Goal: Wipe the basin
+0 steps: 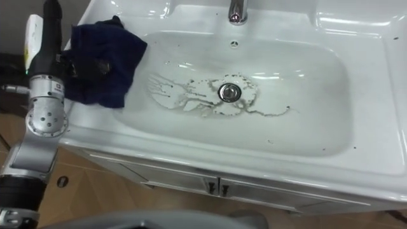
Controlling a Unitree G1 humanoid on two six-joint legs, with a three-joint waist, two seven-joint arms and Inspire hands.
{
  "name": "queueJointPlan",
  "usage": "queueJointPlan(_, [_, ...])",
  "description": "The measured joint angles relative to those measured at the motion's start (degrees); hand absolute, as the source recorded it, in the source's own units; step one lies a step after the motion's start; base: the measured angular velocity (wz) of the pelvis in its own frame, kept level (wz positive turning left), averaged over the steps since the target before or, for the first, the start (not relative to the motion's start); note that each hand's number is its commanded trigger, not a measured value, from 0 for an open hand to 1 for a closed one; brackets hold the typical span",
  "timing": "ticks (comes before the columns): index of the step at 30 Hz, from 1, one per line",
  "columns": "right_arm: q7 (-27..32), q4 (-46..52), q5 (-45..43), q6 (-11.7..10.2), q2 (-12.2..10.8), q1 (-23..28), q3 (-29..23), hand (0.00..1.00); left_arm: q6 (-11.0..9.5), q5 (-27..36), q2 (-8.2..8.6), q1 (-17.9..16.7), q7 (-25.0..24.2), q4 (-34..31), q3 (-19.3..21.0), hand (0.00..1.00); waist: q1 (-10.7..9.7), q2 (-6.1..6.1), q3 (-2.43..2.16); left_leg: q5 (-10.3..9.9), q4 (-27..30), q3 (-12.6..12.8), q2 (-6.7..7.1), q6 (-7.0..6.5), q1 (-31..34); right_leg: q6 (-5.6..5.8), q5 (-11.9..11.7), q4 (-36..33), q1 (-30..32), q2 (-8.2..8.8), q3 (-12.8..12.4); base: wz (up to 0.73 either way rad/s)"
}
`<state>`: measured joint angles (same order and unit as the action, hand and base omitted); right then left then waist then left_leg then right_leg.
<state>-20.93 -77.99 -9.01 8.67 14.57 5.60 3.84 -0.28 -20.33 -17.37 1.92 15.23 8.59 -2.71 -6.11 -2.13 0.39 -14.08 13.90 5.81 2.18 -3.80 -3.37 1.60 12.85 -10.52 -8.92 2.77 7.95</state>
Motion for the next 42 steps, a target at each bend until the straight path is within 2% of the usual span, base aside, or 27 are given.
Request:
queueJointPlan(5, [0.26,0.24,1.40,0.10,0.00,-0.47,-0.04,0.00,0.21,-0.02,0.22,0.00,-0.80,0.00,-0.04,0.00,-0.10,-0.72,-0.33,0.00,-0.19,0.12,-0.08,0.01,-0.43,0.00,0.00,0.12,-0.03,-0.03,0.10,-0.01])
queueJointPlan(13, [0.37,1.73,1.18,0.24,-0.01,-0.33,-0.04,0.00,0.84,-0.02,0.22,-0.01,-2.62,0.00,-0.09,0.00,-0.12,-0.53,-0.06,-0.02,-0.21,0.13,-0.31,0.05,-0.23,-0.09,-0.06,-0.09,-0.01,-0.27,0.10,0.00])
queueJointPlan(18, [0.51,2.63,1.22,0.80,0.03,-0.35,-0.02,0.00,1.48,-0.02,0.22,-0.01,-4.01,2.08,-1.14,0.00,-0.06,-0.62,-0.10,0.02,-0.19,0.22,-0.38,0.10,-0.36,-0.17,-0.10,-0.12,-0.18,-0.32,0.07,0.00])
queueJointPlan(22, [0.80,2.96,1.19,0.88,0.04,-0.46,-0.06,0.00,2.94,-0.22,0.35,-0.03,-5.69,4.56,-2.30,0.00,0.01,-0.81,-0.18,0.04,-0.19,0.27,-0.44,0.12,-0.46,-0.17,-0.10,-0.13,-0.11,-0.35,0.06,0.00])
queueJointPlan(36, [0.81,4.00,1.36,1.39,0.04,-0.44,-0.08,0.00,2.92,-0.73,0.35,-1.99,-8.12,5.08,-2.34,0.00,0.09,-0.81,-0.08,0.06,-0.48,0.49,-0.46,0.17,-0.96,-0.17,-0.10,-0.16,-0.36,-0.38,-0.01,0.00])
queueJointPlan(42, [0.74,4.35,0.74,2.04,0.04,-0.43,-0.10,0.00,1.52,-9.67,0.43,-1.31,-8.18,10.29,-2.34,0.00,0.13,-0.69,-0.11,0.16,-0.65,0.66,-0.56,0.34,-1.63,-0.17,-0.09,-0.09,-0.91,-0.51,0.04,-0.01])
